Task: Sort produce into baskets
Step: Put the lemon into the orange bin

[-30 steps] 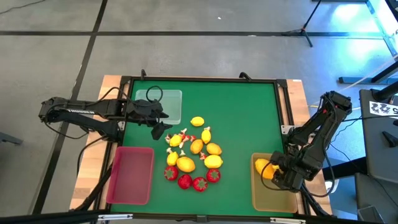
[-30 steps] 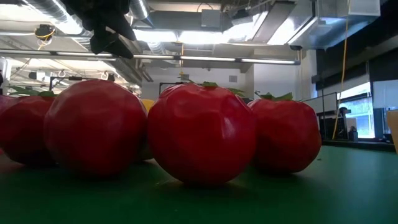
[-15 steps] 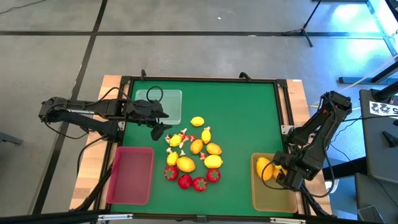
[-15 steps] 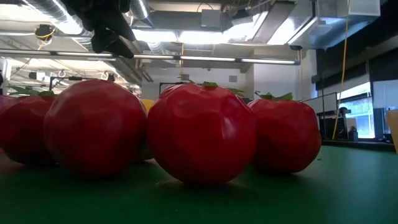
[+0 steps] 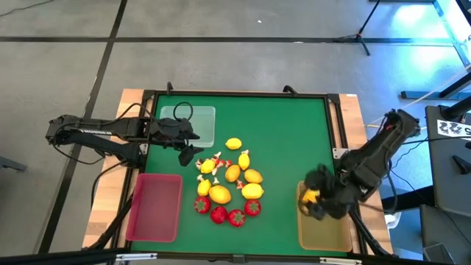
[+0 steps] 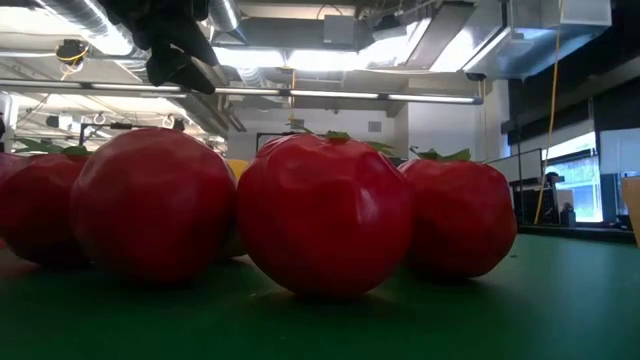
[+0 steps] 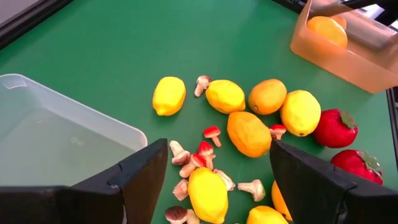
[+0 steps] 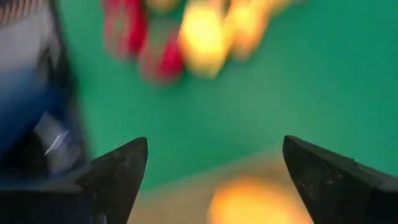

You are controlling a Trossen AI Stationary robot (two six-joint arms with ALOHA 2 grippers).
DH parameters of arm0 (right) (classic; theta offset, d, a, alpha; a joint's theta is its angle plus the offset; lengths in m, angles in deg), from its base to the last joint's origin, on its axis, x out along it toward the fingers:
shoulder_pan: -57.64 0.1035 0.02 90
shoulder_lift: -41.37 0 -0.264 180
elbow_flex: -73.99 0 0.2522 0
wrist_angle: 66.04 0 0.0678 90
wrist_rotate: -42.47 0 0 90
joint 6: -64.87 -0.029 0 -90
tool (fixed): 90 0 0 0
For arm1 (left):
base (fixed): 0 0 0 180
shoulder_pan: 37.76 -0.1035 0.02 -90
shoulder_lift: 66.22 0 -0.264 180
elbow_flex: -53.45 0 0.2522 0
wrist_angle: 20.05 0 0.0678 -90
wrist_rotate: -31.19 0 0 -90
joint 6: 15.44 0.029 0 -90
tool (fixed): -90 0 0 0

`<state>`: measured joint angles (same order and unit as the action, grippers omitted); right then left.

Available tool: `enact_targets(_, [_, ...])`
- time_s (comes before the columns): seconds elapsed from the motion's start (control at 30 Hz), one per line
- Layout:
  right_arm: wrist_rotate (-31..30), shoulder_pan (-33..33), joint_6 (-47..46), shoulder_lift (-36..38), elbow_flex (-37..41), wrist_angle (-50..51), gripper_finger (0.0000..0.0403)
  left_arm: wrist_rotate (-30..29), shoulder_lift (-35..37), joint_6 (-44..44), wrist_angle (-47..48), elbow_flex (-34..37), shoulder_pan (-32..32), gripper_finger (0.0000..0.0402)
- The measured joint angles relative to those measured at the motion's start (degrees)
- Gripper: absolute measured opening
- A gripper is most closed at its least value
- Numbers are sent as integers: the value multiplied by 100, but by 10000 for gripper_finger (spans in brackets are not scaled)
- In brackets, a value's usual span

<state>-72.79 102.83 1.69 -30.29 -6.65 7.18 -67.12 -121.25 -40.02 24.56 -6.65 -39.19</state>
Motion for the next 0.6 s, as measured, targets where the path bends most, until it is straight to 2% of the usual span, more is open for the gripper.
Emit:
enact_targets(0.07, [-844, -361, 592, -12, -156, -11, 370, 1, 0, -8, 1, 0, 0, 279])
enact_targets(0.1, [-1045, -568, 877, -25, -191, -56, 370, 1, 0, -45, 0, 2, 0, 279])
enact_targets(0.17, [-1047, -1025, 1470, -81, -192, -273, 370, 1, 0, -162, 1, 0, 0, 279])
enact_targets(0.3, [-491, -1974, 2616, -452, -192, -774, 370, 2, 0, -206, 13, 1, 0, 279])
enact_targets(0.43, [486, -2865, 4024, -984, -188, -1668, 370, 1, 0, -210, 20, 1, 0, 279])
enact_targets(0.6, [1520, -3593, 4765, -1679, -188, -2055, 370, 2, -1, -258, 25, 0, 0, 279])
